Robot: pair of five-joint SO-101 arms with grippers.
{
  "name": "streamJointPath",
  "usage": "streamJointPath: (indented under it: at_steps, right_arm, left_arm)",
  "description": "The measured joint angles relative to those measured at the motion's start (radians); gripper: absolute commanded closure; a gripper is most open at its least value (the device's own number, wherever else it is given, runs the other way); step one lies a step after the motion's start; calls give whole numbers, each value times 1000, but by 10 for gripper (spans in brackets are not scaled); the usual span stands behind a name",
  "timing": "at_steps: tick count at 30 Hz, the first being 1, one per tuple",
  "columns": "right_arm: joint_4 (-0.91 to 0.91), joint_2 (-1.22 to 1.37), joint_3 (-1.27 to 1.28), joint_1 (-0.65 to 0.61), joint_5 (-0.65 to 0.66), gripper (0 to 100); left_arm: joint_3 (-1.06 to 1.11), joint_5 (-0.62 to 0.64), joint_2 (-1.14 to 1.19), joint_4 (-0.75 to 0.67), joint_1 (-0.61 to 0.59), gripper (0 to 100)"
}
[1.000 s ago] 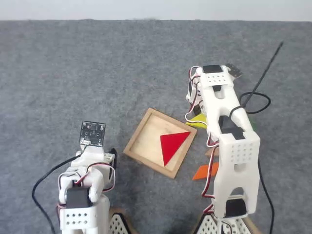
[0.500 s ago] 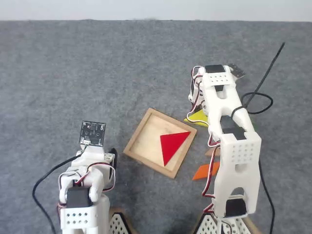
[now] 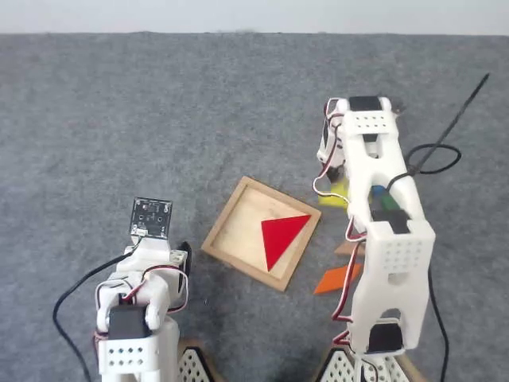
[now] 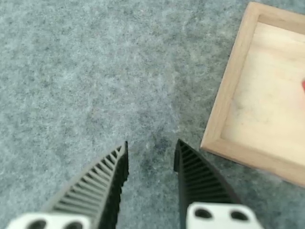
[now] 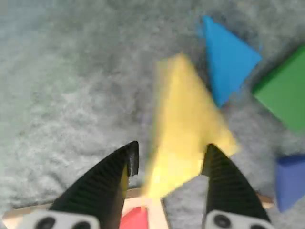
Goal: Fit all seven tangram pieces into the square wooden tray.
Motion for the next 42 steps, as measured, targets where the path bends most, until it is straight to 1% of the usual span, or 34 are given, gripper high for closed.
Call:
streamJointPath:
  at_steps: [5,8,12,15,18,21,24,29,37,42]
  right_arm:
    - [51,-80,-2,-8,87,819]
    - [98,-121,-2,-66,150,816]
    - [147,-164,-2,-138,192,814]
    - [183,-193,-2,-120,253,800]
    - [192,-196,14,-69,276,734]
    - [130,-196,100,-25,278,683]
    - [46,-193,190,-6,269,690]
    - [-69,-193,259,11,269,689]
    - [-146,-193,376,15,258,689]
    - [-172,-193,396,15,201,690]
  left_arm:
    - [0,0,0,0,-2,847]
    - [0,0,0,0,2,847]
    - [0,0,0,0,2,847]
    - [0,0,0,0,-2,847]
    - [0,0,0,0,2,847]
    - [0,0,0,0,2,847]
    - [0,0,0,0,2,847]
    - [0,0,0,0,-2,847]
    - [0,0,0,0,2,847]
    - [0,0,0,0,0,847]
